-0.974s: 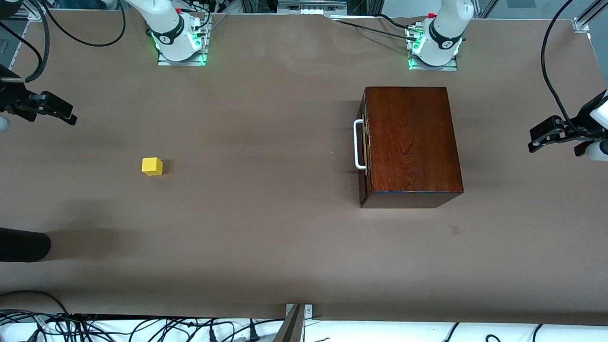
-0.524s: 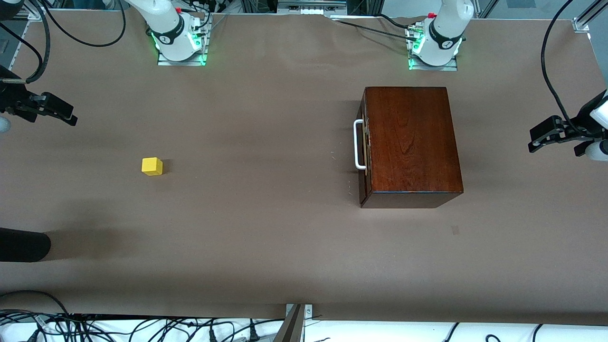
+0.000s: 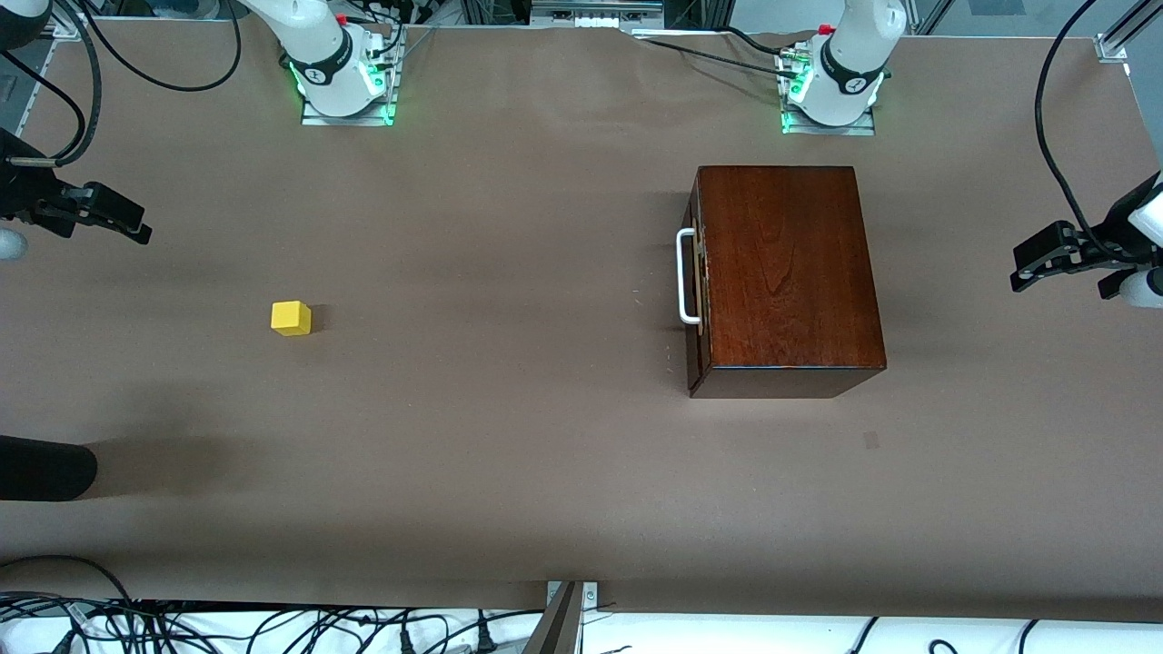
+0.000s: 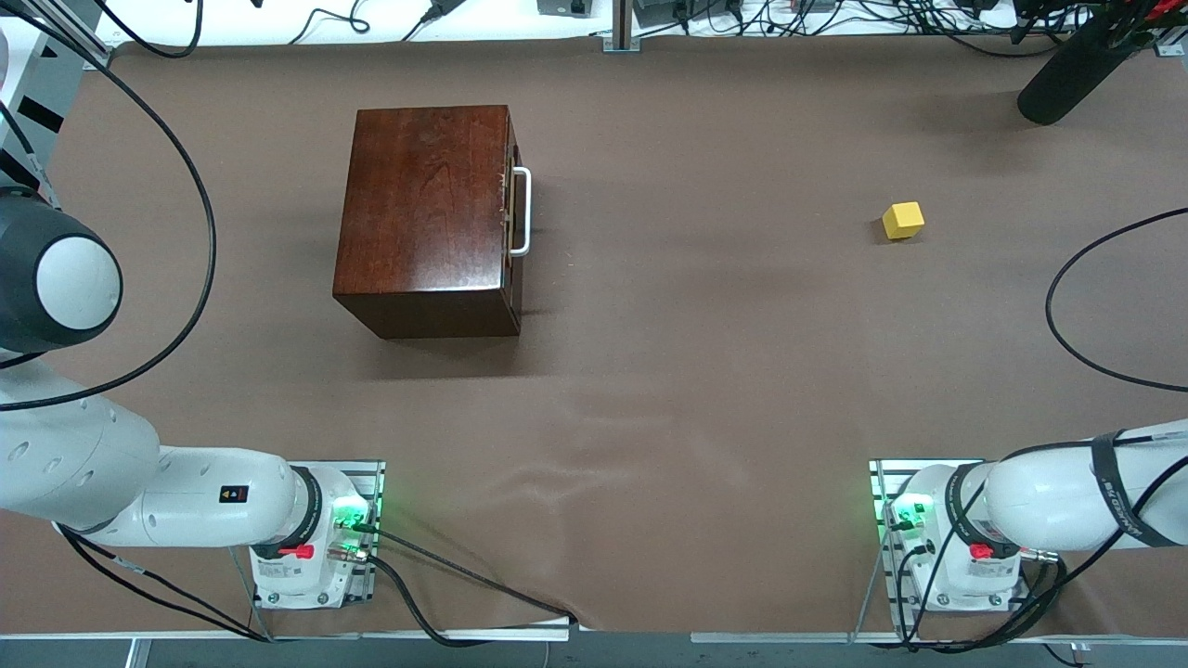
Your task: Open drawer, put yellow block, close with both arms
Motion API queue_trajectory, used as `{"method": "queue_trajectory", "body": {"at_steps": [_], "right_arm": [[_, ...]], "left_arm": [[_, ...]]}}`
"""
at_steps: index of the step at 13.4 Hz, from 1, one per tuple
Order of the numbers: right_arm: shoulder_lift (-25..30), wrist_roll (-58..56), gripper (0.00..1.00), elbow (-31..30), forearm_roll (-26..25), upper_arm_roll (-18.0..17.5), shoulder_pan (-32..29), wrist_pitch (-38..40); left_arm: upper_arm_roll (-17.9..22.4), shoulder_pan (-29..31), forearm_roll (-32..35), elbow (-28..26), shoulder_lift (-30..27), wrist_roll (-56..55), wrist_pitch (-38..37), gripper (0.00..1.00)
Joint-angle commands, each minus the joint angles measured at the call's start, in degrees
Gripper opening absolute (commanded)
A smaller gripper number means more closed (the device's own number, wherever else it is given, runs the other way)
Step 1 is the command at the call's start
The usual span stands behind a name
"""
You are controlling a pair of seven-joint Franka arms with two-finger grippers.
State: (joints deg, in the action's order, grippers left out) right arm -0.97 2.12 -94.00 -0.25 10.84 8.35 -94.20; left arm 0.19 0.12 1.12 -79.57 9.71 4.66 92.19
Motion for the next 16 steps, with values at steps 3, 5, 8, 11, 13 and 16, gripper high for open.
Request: {"method": "queue_trajectory", "body": {"at_steps": [3,5,8,11,13,16], "right_arm": [[-1.2,0.5,1.0,1.6,0.0,-0.3,-0.3,0.2],[-1.3,0.5,1.0,1.6,-0.1,-0.3,-0.3,0.2],[-1.2,0.0,1.0,1.6,-0.5,-0.3,-0.4,0.2],[-1.3,-0.5,1.0,1.6,-0.2,-0.3,-0.4,0.2],[-1.3,-0.5,1.0,1.5,-0.2,-0.2,-0.4,0.3],[-1.8,-0.6,1.0,1.5,-0.1,-0.2,-0.4,0.2]], "left_arm": [[-0.2,-0.5,-1.9,0.4,0.0,1.2,0.3,1.0],[-0.3,-0.2,-1.9,0.4,0.4,1.1,0.3,1.0],[-0.5,-0.5,-1.9,0.2,0.5,1.2,0.2,1.0],[-0.6,-2.9,-1.7,0.7,0.8,0.1,-0.2,1.0],[-0.6,-5.8,-1.6,0.7,0.8,-0.7,-0.3,1.0],[-0.6,-11.7,-1.7,0.7,0.8,-9.7,-1.4,1.0]]}}
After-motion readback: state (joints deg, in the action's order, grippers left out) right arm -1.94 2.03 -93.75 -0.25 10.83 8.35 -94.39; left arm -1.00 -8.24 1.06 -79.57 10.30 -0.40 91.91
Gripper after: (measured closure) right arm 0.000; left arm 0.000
